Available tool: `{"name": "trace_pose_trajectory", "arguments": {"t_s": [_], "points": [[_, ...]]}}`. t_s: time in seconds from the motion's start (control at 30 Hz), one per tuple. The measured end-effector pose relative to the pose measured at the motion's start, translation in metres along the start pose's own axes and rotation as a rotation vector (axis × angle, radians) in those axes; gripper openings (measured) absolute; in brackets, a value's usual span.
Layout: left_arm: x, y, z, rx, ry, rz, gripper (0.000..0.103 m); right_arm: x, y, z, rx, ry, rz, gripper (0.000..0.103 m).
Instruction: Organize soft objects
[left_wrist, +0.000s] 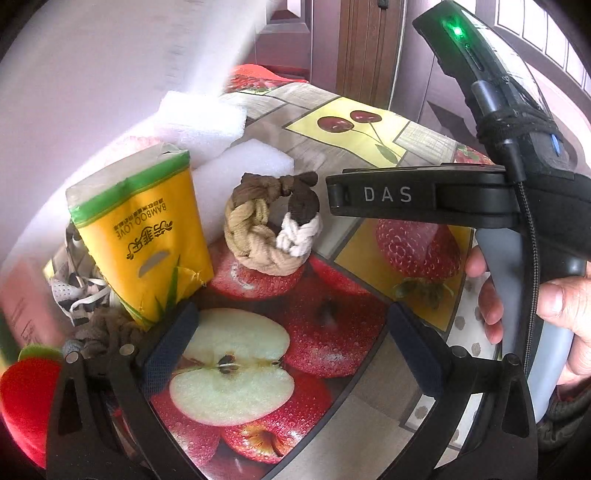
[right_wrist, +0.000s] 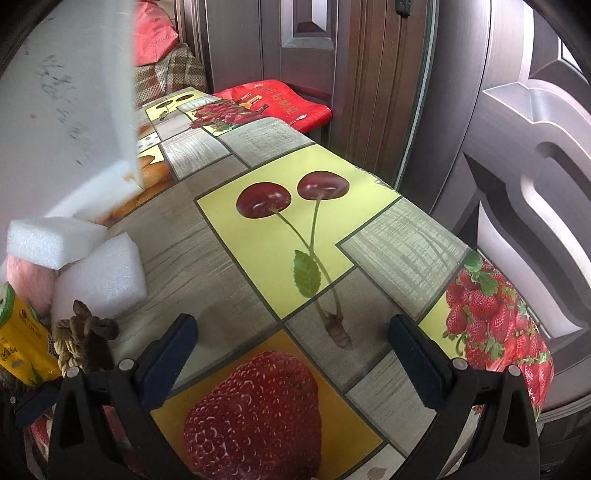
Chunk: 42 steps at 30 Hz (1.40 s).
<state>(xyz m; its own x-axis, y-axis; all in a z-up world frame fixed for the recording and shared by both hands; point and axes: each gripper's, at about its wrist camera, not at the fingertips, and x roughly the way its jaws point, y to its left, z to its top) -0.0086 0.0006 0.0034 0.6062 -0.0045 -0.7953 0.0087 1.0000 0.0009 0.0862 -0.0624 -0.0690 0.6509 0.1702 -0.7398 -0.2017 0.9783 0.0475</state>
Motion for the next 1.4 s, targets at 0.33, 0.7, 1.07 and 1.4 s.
{"name": "trace_pose_trajectory", "arguments": {"t_s": [0.33,0.7,1.07,1.4], "points": [[0.0,0.0002,-0.0001,0.0,0.0,0.0,0.102,-0.0004,-0.0005,-0.0005,0.001,0.0,0.0,0.103],[-0.0003,0.0003,-0.0003,-0.001,0.0,-0.001,0.102,0.0001,0.0011,0.0003,-0.003,0.0,0.004,0.103],[0.0004,0.0002,0.0002,0.002,-0.001,0.001,0.102,-0.0004,0.0022,-0.0017,-0.009,-0.004,0.012,0.103],[0.0027,-0.001,0.0013,0.003,0.001,-0.003,0.102,-0.0006,0.0007,-0.0025,-0.009,-0.004,0.014,0.103]]}}
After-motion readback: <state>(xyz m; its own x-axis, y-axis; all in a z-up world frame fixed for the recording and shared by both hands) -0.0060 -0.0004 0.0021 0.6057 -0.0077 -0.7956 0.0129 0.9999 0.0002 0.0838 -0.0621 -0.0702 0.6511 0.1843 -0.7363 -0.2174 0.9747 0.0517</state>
